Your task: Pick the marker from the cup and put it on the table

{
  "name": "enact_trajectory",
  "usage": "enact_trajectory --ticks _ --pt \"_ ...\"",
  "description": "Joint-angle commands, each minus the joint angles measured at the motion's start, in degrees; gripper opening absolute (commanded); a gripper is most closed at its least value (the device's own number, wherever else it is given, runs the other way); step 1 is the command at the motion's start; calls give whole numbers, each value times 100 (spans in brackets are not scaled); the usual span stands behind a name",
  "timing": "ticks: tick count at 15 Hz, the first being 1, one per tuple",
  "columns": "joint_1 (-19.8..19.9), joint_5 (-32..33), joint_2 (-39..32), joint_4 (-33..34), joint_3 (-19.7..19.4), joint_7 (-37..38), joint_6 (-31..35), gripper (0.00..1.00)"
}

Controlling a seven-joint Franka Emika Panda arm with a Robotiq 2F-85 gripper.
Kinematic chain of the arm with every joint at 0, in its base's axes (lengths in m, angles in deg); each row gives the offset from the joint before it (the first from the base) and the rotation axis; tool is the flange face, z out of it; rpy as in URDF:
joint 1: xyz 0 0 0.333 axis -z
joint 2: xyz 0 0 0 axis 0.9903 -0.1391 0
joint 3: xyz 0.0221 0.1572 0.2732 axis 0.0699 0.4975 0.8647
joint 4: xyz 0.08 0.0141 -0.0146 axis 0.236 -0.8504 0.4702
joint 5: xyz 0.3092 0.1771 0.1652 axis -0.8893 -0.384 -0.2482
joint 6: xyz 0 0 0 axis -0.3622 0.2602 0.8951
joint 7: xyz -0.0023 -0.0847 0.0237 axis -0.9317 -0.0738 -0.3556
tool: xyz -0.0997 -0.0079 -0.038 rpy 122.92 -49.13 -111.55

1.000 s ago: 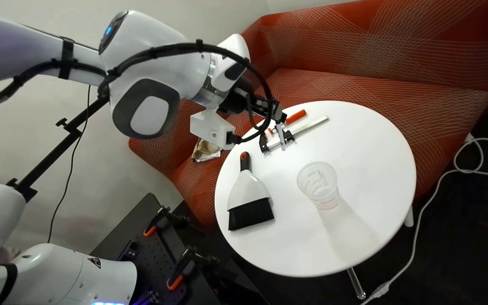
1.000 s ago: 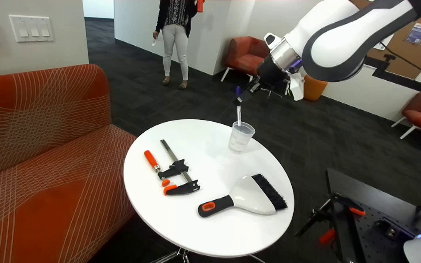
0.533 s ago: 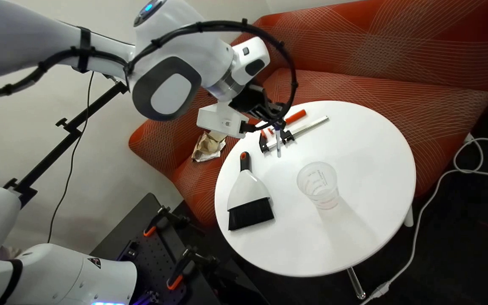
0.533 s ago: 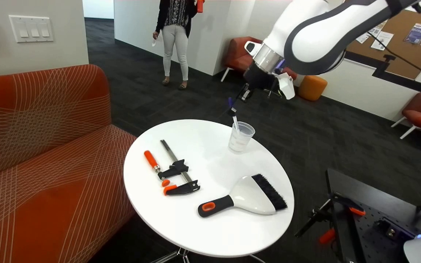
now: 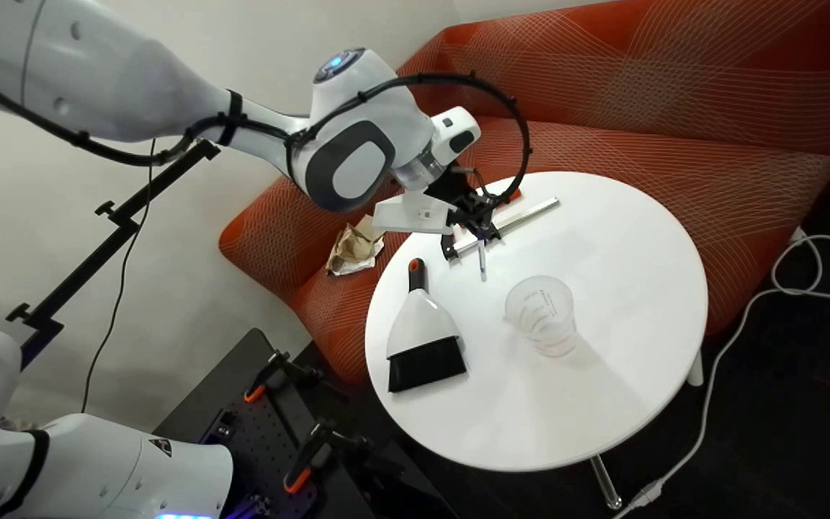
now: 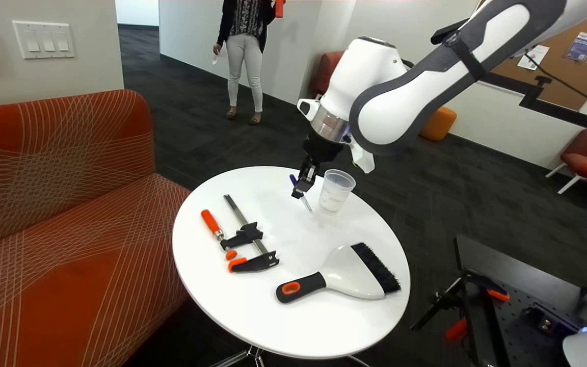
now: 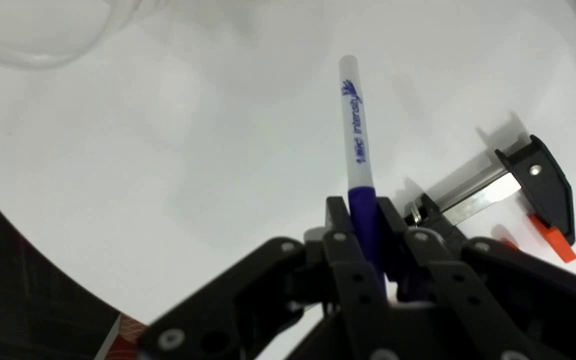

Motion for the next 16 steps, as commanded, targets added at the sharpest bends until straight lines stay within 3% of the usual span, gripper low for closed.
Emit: enact_trajectory --ticks 1,3,4,12,16 --pt "-412 279 -475 652 -342 347 -592 4" --pt "-477 314 -628 869 -366 344 -895 4" --pt "-560 370 -692 970 -434 398 -1033 36" --pt "-572 357 -684 1230 -378 289 -1438 95" --pt "-552 353 -630 1201 -361 252 -1407 100"
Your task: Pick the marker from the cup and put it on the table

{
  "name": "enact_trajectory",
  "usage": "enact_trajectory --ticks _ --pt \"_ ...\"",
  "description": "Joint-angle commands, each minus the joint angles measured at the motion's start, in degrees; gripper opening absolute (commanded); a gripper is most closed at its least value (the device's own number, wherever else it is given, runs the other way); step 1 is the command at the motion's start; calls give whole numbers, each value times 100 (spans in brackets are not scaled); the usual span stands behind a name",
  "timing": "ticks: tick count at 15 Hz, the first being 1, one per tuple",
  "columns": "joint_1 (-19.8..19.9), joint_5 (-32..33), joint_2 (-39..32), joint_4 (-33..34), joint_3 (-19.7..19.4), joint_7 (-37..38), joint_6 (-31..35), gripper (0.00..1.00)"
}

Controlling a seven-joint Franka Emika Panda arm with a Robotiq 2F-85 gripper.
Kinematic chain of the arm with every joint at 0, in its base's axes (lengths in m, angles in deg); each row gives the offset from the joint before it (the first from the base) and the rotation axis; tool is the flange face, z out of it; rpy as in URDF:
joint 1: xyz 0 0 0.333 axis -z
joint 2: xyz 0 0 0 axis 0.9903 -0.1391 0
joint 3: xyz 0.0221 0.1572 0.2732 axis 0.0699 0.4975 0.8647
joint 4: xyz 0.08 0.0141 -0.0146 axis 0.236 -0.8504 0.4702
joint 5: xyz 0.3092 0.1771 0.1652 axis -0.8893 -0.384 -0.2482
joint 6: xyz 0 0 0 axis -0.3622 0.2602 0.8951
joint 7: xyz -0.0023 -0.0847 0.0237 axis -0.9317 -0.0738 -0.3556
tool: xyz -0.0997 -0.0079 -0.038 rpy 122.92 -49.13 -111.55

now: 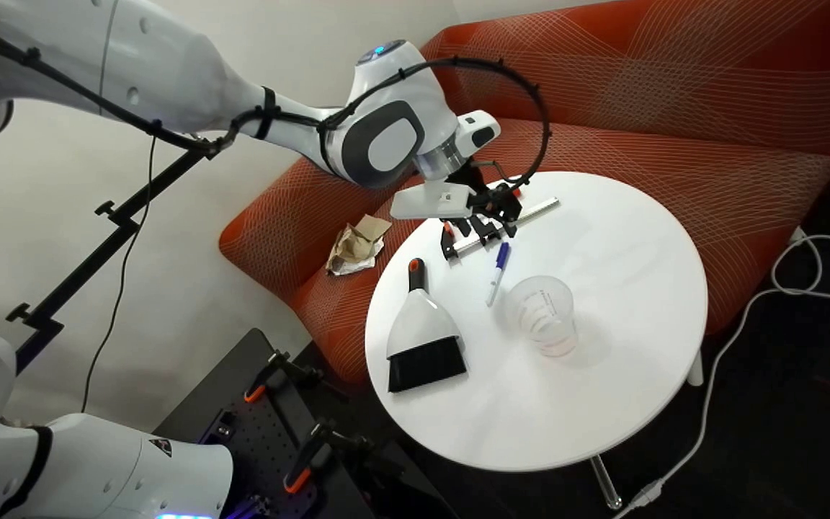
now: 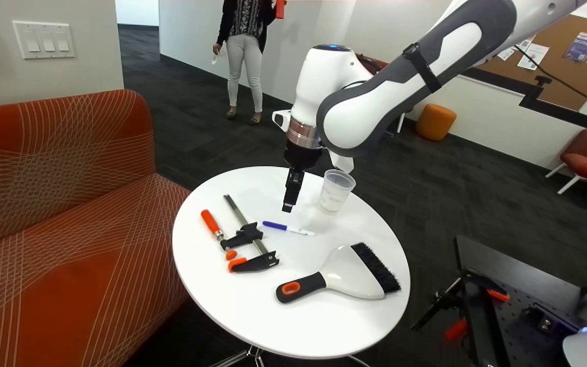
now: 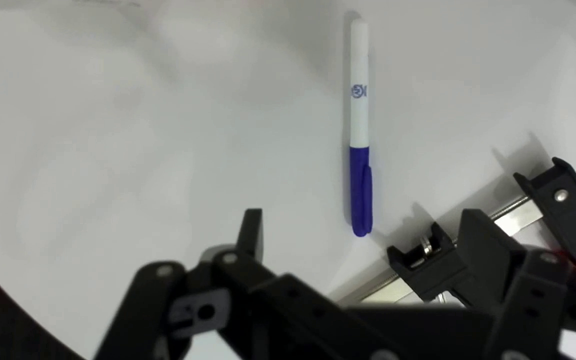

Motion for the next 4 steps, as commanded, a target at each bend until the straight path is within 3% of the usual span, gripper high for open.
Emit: enact_trajectory --ticks 1,4 --pt "-40 96 128 4 -23 89 -157 100" --pt "37 40 -9 19 33 25 -15 100"
